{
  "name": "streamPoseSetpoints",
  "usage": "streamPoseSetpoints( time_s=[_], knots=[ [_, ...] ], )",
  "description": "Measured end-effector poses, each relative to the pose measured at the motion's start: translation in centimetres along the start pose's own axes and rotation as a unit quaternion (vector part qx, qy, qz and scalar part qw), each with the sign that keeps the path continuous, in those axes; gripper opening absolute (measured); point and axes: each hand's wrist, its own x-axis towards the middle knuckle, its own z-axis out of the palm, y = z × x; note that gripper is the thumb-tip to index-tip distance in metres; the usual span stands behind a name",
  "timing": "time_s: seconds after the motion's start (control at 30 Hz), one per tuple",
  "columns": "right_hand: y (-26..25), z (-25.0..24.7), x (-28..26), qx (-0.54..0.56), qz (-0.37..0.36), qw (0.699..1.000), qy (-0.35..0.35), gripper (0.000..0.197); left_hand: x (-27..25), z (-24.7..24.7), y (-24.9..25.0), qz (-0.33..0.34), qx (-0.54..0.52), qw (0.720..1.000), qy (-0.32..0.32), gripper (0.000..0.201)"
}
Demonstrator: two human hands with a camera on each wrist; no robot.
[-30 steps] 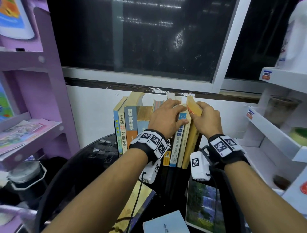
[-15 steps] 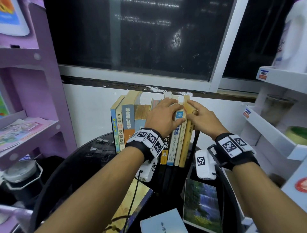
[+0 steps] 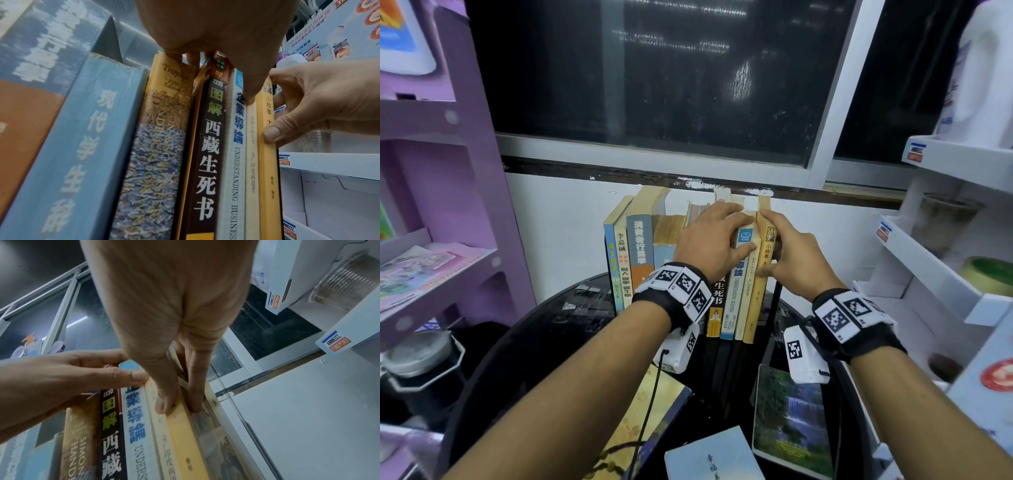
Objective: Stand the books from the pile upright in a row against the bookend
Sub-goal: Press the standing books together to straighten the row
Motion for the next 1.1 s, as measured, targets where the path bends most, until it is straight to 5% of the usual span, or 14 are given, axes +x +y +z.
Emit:
streamPoseSetpoints(
  time_s=[1.1],
  knots=[
    [-0.13,0.41,-0.04,0.007,0.015,1.000,0.007,0.091,-0.15,-0.24,0.09,0.003,-0.001,1.000,-0.004,0.047]
  ],
)
